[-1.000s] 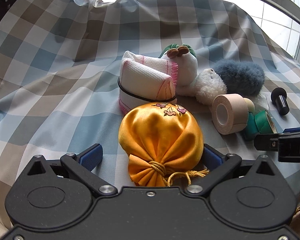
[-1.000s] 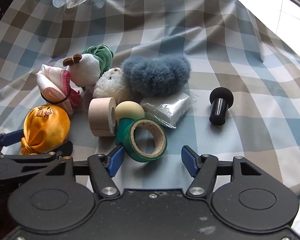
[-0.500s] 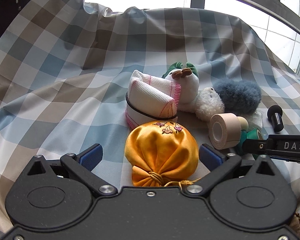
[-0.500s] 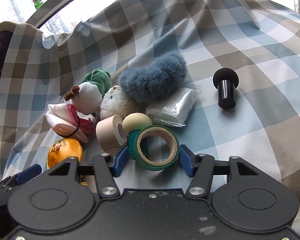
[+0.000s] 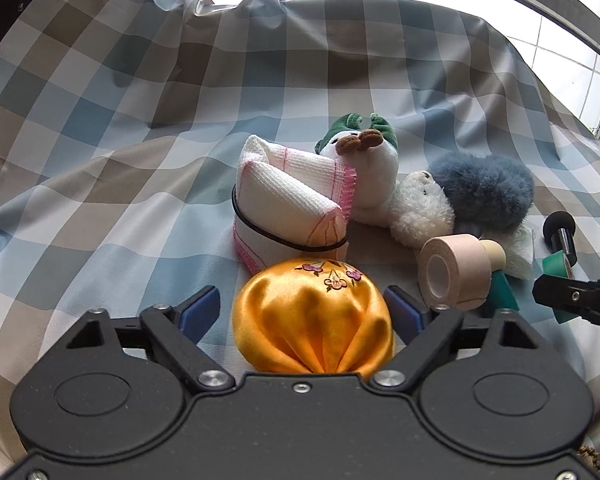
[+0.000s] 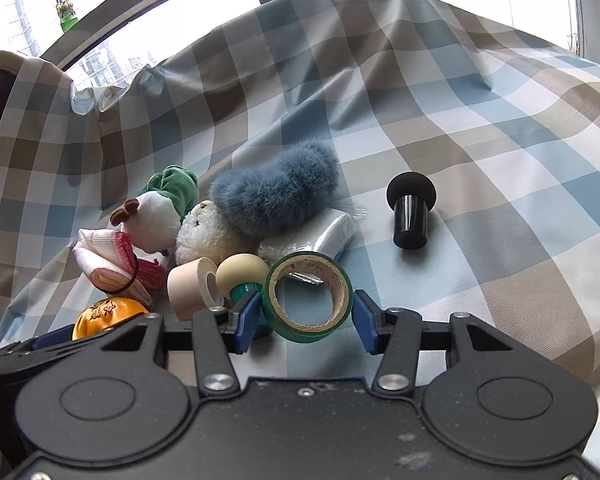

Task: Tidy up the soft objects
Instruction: 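Close the left tool on the yellow pouch while the right tool grasps the green tape, then carry the pouch and tape into the basket and open both tools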

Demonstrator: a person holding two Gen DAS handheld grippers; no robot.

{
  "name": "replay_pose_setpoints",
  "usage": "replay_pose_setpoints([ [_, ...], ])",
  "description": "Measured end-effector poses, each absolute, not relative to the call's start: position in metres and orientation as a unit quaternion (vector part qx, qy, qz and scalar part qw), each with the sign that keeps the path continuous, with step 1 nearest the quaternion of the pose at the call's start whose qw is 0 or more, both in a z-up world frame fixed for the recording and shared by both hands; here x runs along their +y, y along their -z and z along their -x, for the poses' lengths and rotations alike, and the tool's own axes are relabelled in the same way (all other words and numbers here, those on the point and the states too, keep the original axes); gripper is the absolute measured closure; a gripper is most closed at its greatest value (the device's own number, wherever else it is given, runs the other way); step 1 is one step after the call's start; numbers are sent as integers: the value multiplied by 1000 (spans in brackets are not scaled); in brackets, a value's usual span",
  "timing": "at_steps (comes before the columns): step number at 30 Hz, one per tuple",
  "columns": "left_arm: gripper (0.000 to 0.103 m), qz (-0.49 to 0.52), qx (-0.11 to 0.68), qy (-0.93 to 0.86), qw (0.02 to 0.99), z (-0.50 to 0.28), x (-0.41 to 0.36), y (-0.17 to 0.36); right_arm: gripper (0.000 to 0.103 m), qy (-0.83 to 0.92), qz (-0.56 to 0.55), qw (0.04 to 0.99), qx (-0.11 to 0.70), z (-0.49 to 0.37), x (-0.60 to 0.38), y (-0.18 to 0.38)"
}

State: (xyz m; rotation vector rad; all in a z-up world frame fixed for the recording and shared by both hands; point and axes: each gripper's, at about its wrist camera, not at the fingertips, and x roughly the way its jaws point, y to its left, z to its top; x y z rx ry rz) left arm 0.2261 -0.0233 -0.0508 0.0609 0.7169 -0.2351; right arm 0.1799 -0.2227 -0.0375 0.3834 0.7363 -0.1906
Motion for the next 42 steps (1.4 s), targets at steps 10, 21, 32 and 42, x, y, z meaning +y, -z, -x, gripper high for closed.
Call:
replay_pose_setpoints([
  [10, 40, -11, 361, 140, 922, -210, -26, 37, 54, 103, -153, 929, 321, -150, -218, 9],
  [21, 40, 12, 384, 128, 914, -147, -14, -3, 54, 83, -115, 938, 317, -86, -196, -29],
  [32, 40, 10, 396, 112, 911, -75, -7, -17, 54, 38, -50, 940, 336, -1, -153, -52],
  [42, 39, 11, 398, 100, 912, -32, -2, -13, 54, 27, -60, 929, 363, 47, -144, -49],
])
